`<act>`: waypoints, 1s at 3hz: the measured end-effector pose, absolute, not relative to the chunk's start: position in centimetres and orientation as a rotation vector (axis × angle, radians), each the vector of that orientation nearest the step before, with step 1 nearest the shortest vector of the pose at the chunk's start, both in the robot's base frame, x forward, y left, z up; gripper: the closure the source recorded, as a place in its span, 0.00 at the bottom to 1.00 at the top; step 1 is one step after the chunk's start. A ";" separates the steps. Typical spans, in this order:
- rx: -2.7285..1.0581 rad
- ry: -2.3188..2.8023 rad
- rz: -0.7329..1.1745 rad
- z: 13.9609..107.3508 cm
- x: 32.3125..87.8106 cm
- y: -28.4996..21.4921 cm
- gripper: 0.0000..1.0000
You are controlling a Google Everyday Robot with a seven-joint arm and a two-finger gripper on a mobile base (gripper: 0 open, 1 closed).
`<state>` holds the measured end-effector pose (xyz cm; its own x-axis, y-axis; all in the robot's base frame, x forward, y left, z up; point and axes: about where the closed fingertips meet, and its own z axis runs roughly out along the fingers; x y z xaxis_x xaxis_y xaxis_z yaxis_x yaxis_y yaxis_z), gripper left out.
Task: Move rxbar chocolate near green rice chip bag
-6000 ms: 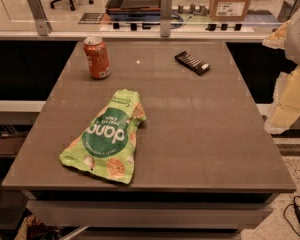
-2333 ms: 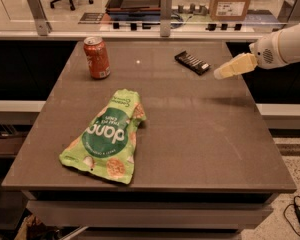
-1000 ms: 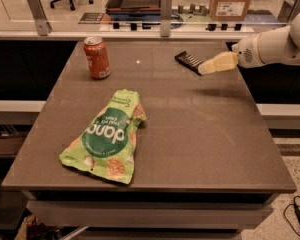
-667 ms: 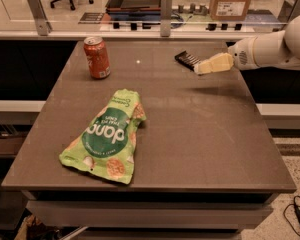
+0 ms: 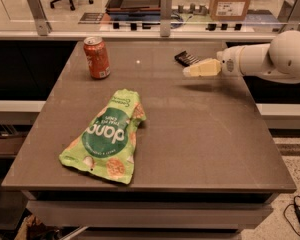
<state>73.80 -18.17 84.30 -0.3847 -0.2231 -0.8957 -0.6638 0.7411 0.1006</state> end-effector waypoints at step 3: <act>-0.762 1.925 0.541 81.8 77.8 -14.3 0.18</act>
Offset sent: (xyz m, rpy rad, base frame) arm 0.0443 0.0417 -0.0167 -0.0593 -0.0607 0.0449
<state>77.83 -14.31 81.84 -0.3436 -0.2797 -0.8965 -0.7059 0.7066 0.0500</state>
